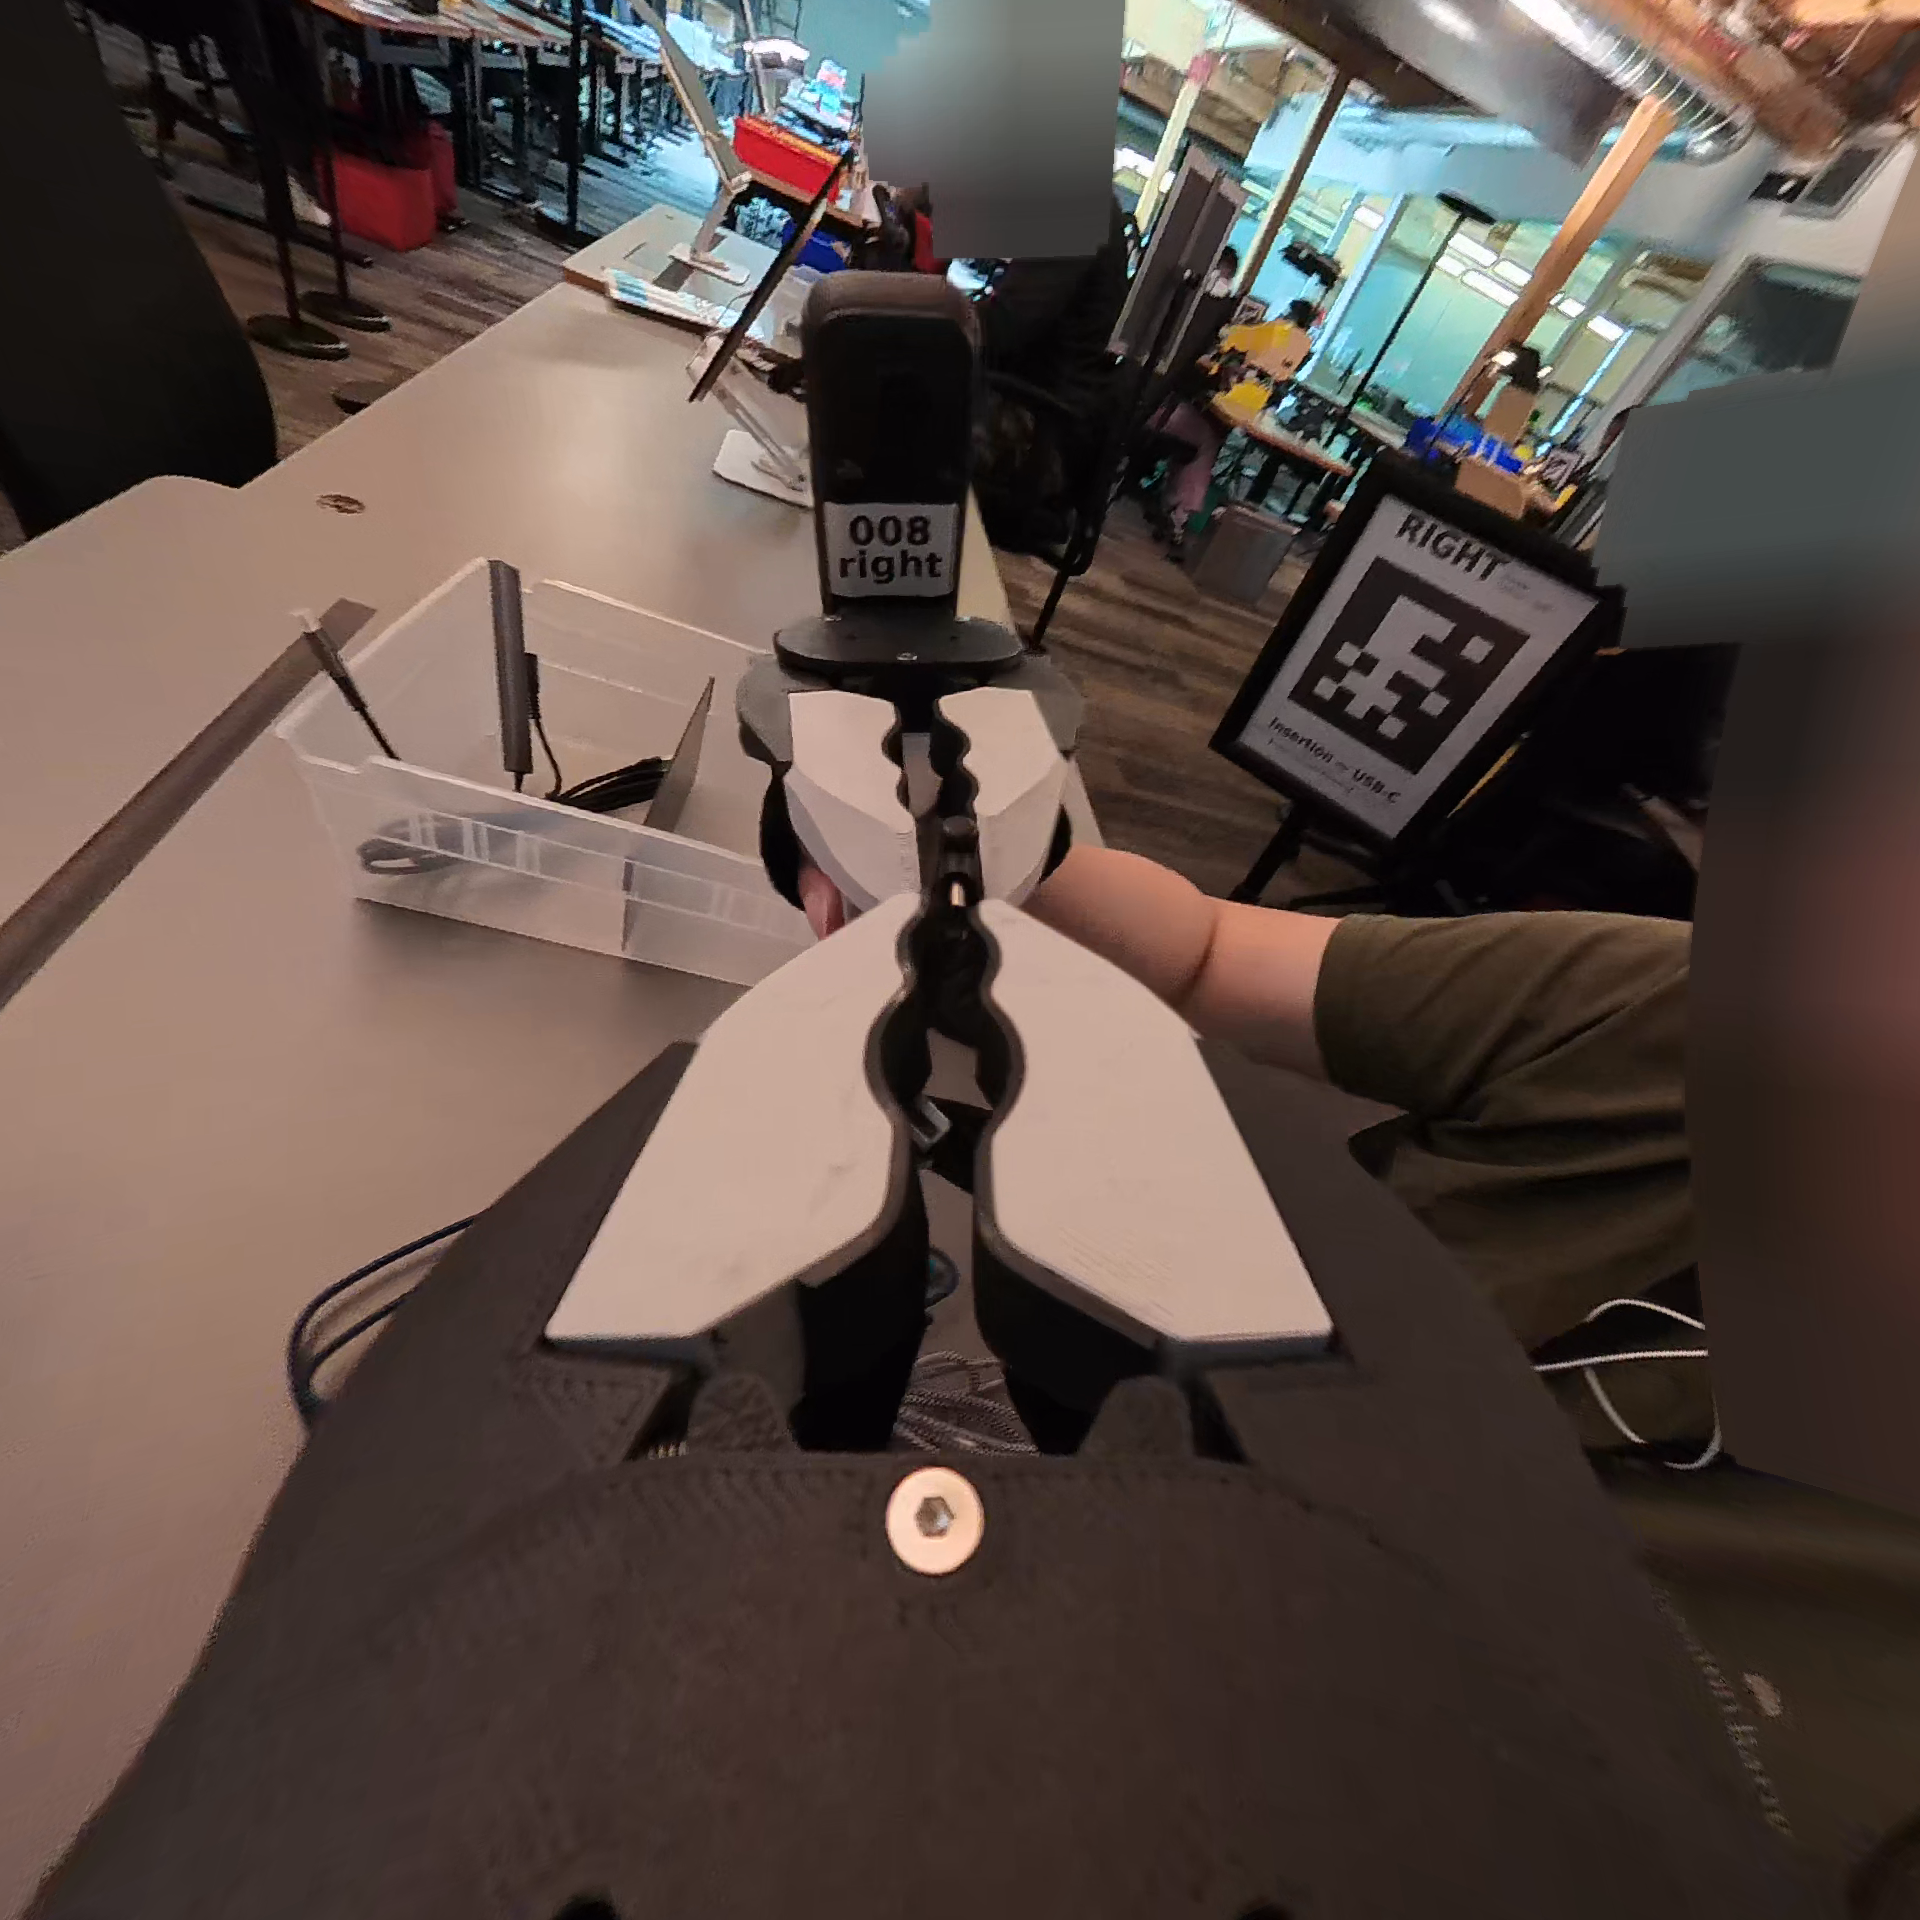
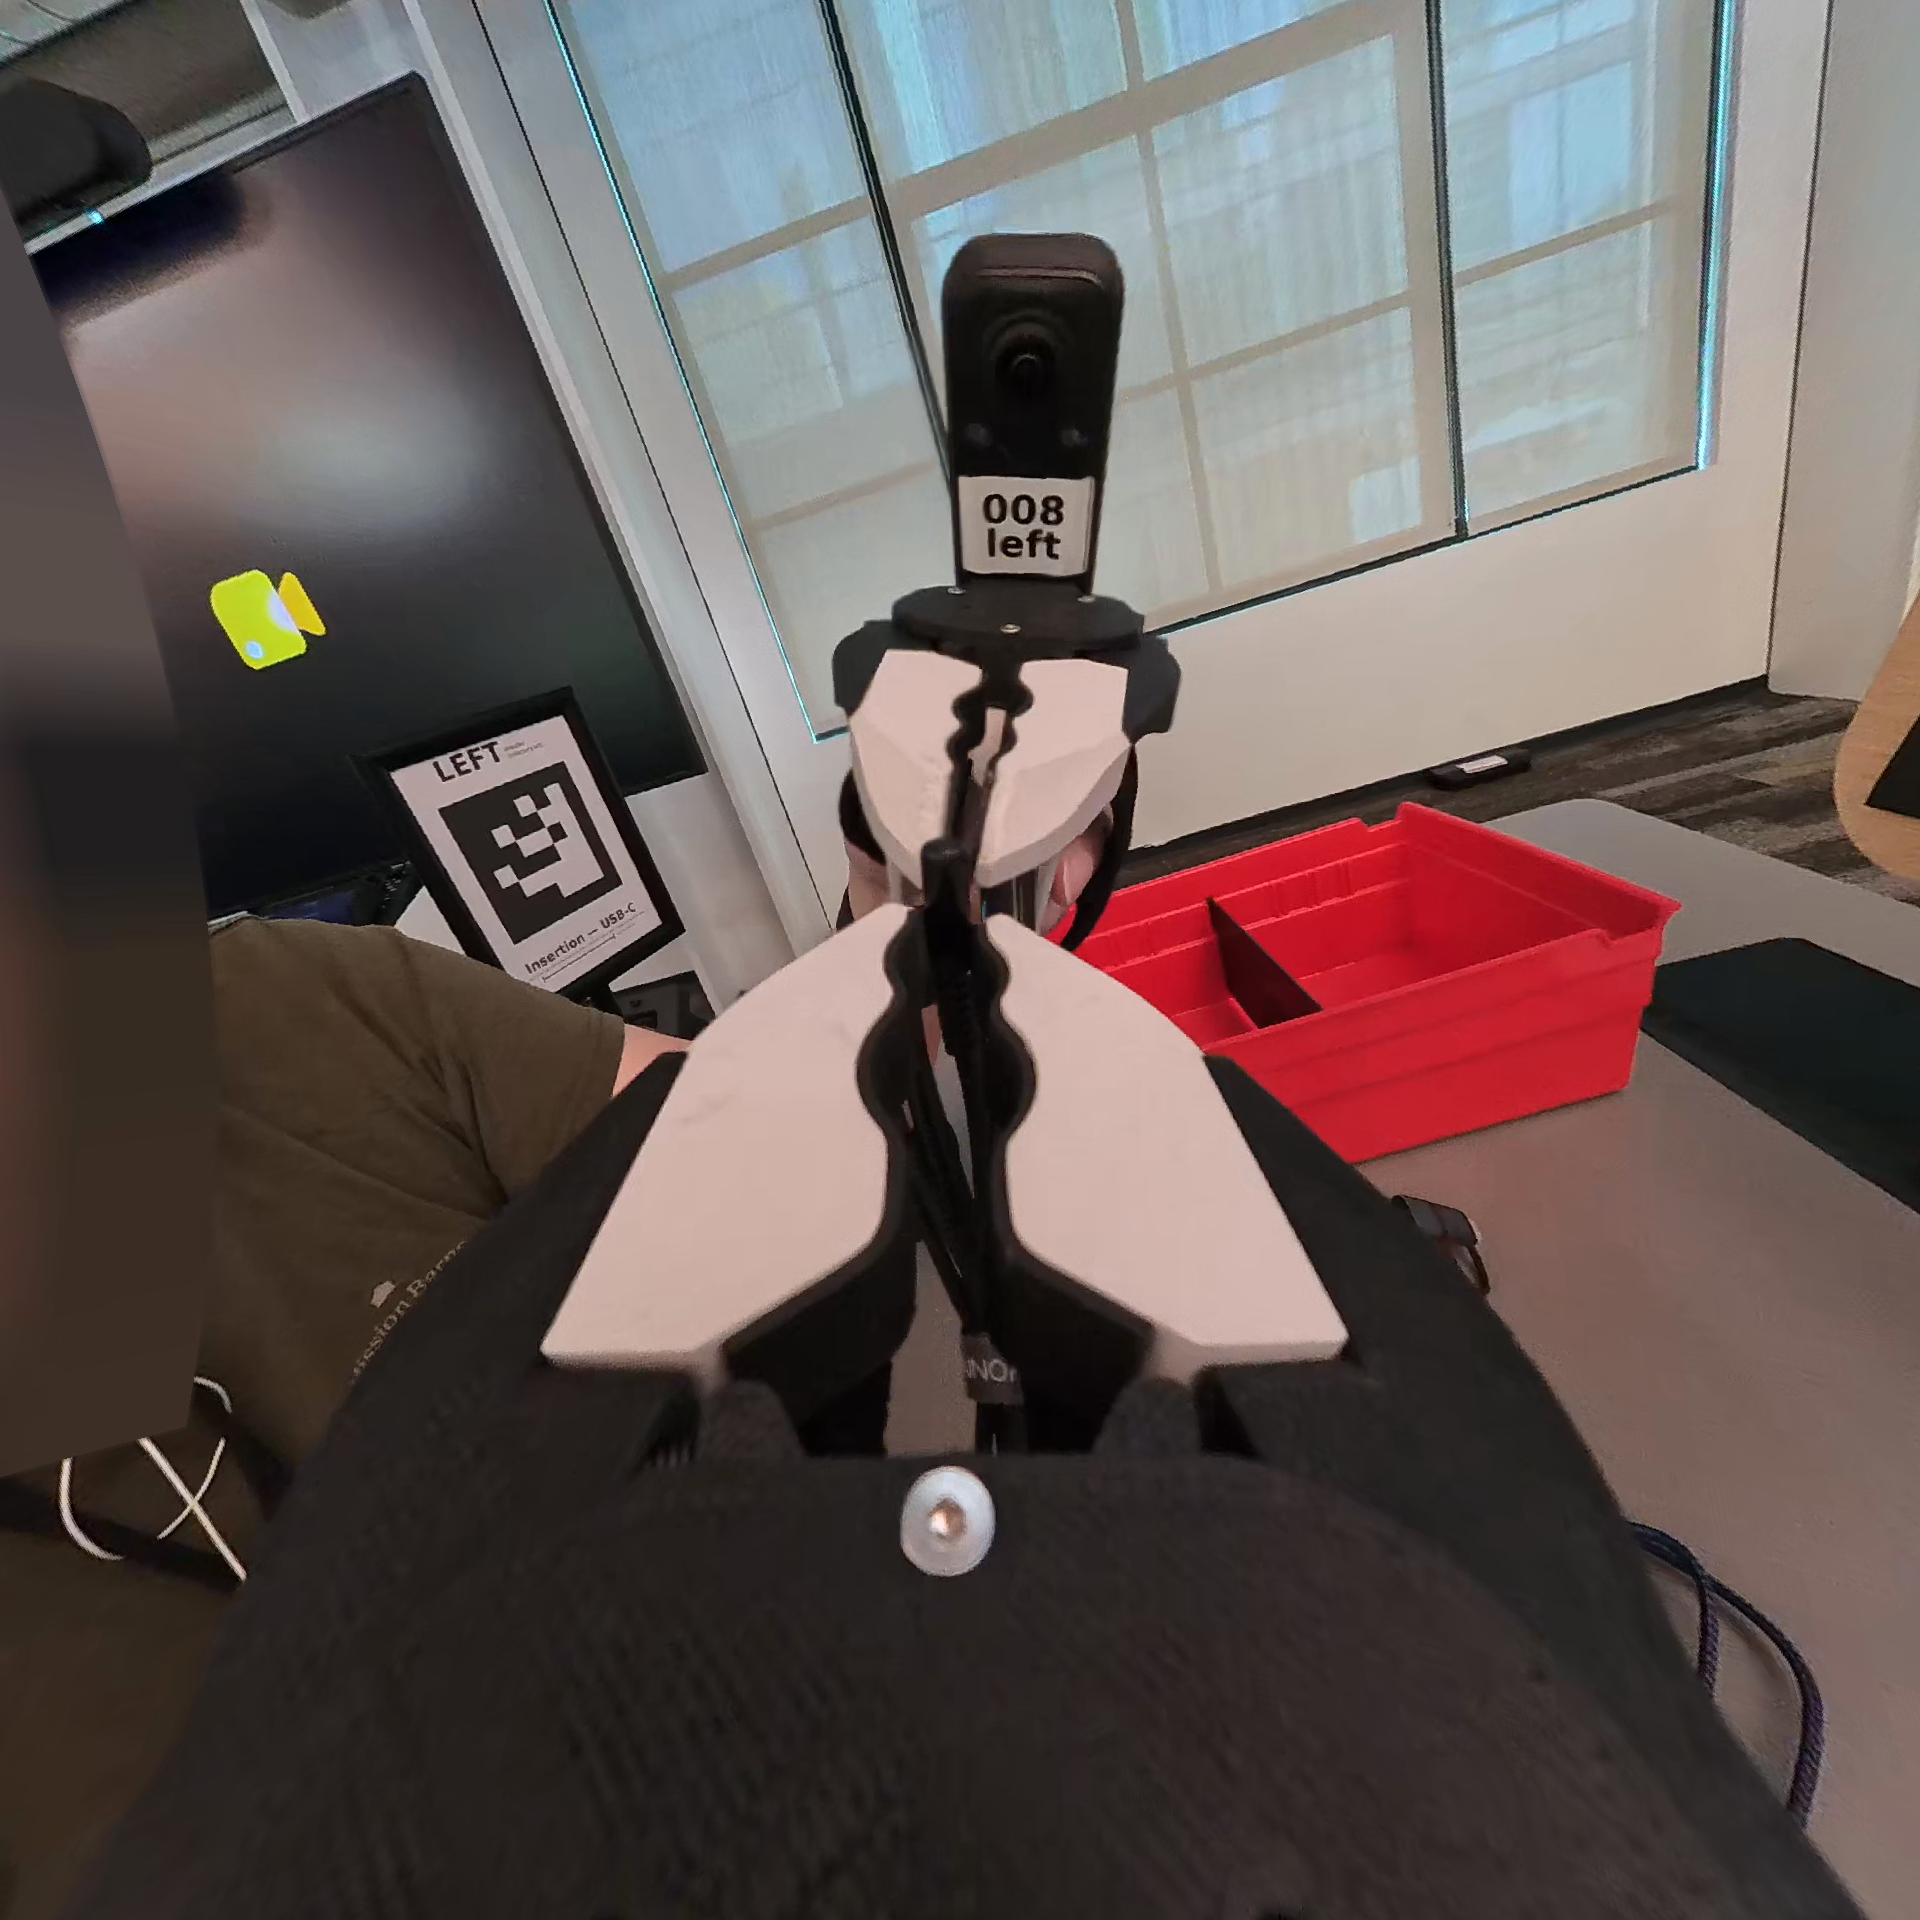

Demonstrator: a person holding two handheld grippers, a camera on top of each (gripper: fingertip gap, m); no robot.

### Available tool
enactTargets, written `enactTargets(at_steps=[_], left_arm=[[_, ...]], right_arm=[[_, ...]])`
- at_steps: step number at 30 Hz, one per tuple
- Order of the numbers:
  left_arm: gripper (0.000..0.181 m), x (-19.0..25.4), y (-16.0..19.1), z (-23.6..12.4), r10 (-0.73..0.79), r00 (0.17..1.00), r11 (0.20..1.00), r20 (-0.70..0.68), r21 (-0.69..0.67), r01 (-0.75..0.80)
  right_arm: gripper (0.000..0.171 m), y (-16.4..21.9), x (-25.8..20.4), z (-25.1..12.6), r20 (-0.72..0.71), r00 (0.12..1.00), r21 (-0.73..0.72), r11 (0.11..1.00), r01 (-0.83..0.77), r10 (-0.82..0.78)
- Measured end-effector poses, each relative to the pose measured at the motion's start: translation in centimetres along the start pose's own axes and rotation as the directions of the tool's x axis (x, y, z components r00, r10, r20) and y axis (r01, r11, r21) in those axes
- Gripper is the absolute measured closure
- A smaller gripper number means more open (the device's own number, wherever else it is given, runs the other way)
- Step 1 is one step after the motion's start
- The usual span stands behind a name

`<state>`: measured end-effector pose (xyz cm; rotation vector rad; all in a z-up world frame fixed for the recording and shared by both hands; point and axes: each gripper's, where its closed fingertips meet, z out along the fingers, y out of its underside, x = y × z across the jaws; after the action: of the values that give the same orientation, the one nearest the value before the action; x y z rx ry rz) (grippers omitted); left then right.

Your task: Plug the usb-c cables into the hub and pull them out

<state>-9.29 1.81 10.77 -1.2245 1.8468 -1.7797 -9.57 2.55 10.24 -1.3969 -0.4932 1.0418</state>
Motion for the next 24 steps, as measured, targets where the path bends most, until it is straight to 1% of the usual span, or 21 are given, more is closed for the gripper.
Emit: enactTargets(at_steps=[3, 7, 9, 15, 18, 20, 24], left_arm=[[0.181, -0.4, 0.0, 0.0, 0.039, 0.998, 0.999, 0.048, -0.005, -0.038], [0.181, -0.7, -0.1, 0.0, 0.032, 0.997, 1.000, 0.072, -0.002, -0.031], [0.180, -0.9, 0.1, 0.2, 0.033, 0.996, 0.999, 0.083, -0.016, -0.031], [0.180, -1.2, 0.0, 0.4, 0.017, 0.996, 1.000, 0.086, -0.002, -0.017], [0.181, -1.3, -0.1, 0.4, 0.008, 0.996, 1.000, 0.089, 0.008, -0.008], [0.181, -1.3, -0.1, 0.4, 0.005, 0.997, 1.000, 0.083, 0.008, -0.006], [0.181, -1.2, 0.0, 0.5, 0.013, 0.997, 1.000, 0.076, 0.004, -0.013]], right_arm=[[0.165, 0.0, 0.3, 0.0, -0.013, 1.000, 0.011, 1.000, -0.008, 0.008], [0.160, -0.6, 0.5, 0.0, -0.010, 0.999, 0.069, 0.997, -0.046, 0.047], [0.161, -1.0, 0.7, -0.2, -0.025, 0.998, 0.098, 0.994, -0.049, 0.051], [0.164, -0.9, 1.1, -0.4, -0.066, 0.998, 0.074, 0.997, -0.011, 0.016], [0.161, -0.5, 1.1, -0.2, -0.069, 0.998, 0.052, 0.999, -0.009, 0.012], [0.165, -0.7, 1.2, -0.2, -0.092, 0.996, 0.065, 0.998, 0.021, -0.015], [0.165, -0.6, 1.1, -0.2, -0.102, 0.994, 0.039, 0.998, 0.046, -0.042]])
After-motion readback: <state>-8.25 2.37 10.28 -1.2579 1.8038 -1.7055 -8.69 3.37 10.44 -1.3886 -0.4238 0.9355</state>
